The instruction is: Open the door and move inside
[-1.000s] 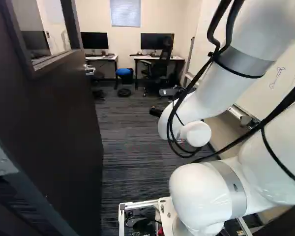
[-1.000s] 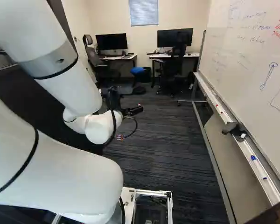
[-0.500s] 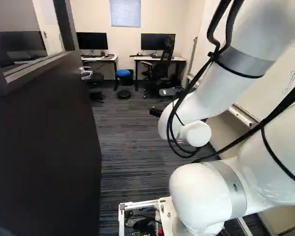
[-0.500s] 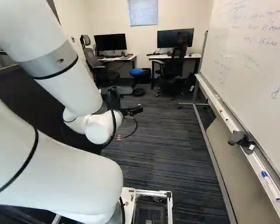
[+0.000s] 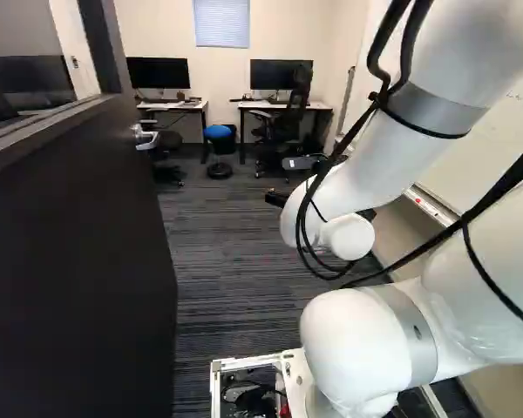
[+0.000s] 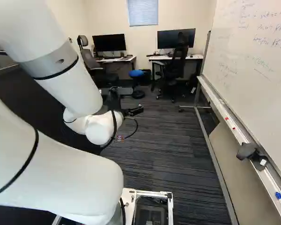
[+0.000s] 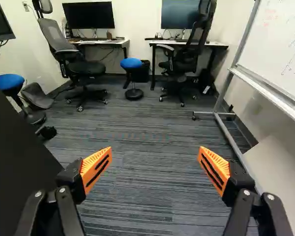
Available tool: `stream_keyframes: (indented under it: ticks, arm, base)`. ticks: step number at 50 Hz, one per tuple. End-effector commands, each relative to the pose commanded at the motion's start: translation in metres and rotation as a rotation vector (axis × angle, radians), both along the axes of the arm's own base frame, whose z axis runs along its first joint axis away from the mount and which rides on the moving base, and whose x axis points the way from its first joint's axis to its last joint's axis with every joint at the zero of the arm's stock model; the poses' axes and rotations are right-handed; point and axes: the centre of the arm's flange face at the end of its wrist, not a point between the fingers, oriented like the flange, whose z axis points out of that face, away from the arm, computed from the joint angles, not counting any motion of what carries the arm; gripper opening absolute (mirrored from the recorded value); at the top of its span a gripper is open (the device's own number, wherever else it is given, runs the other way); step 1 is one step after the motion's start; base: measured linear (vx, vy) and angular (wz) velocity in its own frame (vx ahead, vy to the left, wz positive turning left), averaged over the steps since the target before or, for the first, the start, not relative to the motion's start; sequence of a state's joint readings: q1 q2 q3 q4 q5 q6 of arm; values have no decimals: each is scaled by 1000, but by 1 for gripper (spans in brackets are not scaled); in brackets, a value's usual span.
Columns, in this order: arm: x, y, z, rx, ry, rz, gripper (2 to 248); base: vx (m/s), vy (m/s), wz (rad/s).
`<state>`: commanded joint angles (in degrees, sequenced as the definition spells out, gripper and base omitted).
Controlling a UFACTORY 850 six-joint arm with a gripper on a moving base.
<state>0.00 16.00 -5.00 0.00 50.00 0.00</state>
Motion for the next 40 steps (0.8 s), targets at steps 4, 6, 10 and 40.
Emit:
stream_keyframes:
  ticks: [4, 6, 10, 40]
  arm:
    - [0, 0, 0, 0, 0, 0, 247]
    - [0, 0, 0, 0, 0, 0, 247]
    - [0, 0, 0, 0, 0, 0, 247]
    - [0, 0, 0, 0, 0, 0, 247]
  base:
    - [171, 3, -6]
    - [174, 1, -4]
    - [193, 1, -4]
    - [166, -1, -15]
